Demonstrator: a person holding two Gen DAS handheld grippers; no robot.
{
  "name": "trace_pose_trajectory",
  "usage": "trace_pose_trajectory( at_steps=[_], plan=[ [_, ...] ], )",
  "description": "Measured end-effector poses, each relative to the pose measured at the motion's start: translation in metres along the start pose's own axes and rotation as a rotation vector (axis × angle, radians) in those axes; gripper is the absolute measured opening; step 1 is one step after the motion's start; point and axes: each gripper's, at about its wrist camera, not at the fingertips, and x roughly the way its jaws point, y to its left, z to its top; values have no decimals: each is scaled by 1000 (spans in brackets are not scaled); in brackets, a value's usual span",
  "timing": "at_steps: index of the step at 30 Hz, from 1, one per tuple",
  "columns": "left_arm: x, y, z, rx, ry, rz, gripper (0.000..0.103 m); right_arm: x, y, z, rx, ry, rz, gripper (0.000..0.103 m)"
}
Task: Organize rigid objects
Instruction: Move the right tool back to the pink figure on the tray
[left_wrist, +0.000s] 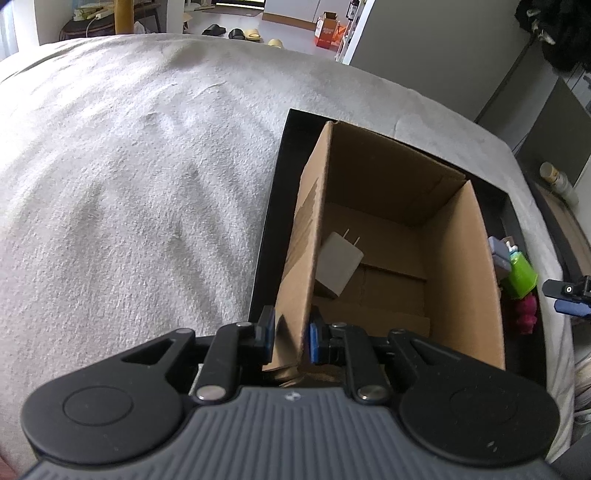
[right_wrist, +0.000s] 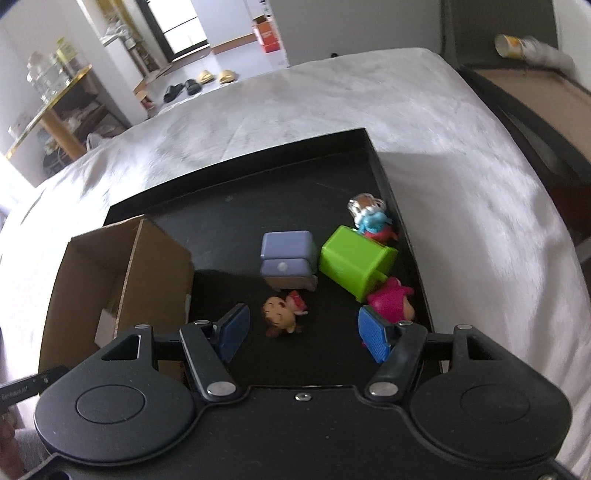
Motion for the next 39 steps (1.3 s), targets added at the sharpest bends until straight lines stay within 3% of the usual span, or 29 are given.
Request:
trace_pose_trajectory(
  at_steps=[12,14,25,33,39],
  plan=[
    [0,-11,3,12,7,68,13,10,-47,-13,149,-32,81,61],
    [0,-13,3,15,6,78,13,14,-56,-14,185,-18,100,54],
    [-2,-20,4,18,-2,111,13,34,-93,-14,357,23,142,38],
    [-1,-19,4,16,0,112,13,36,-107,-15,447,19,171,36],
    [-2,-16,4,12,-2,100,13,31,-111,-15,454,2,141,38]
  ],
)
